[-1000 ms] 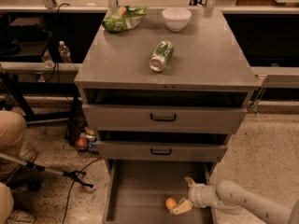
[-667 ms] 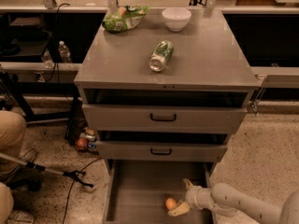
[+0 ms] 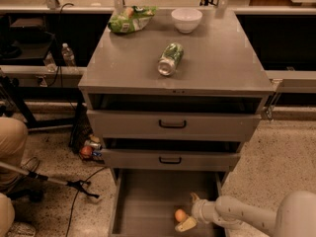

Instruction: Pick orange from bottom drawer and place on counter

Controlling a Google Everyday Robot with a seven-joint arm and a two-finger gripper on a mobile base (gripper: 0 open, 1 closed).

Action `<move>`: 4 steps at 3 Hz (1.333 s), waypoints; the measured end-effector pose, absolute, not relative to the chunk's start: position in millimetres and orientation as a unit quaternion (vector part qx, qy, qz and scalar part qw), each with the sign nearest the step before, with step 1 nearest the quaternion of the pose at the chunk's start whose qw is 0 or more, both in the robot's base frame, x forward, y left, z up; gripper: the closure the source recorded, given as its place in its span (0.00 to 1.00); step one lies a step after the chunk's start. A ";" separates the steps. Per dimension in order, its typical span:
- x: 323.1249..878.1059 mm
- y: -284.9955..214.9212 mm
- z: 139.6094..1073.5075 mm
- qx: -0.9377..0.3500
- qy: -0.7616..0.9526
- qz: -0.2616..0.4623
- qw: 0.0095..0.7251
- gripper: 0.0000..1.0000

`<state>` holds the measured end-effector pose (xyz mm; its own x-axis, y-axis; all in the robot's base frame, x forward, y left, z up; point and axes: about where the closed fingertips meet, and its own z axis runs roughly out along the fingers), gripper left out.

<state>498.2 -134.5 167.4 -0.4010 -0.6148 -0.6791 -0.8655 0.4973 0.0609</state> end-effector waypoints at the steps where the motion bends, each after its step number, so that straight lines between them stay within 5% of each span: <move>1: 496.3 -131.6 157.2 -0.460 0.810 0.210 0.297 0.00; 4: 490.7 -114.6 128.0 -0.466 0.800 0.249 0.285 0.02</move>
Offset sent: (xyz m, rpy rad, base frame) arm -0.0052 0.0032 -0.0322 0.0173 0.0264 0.0312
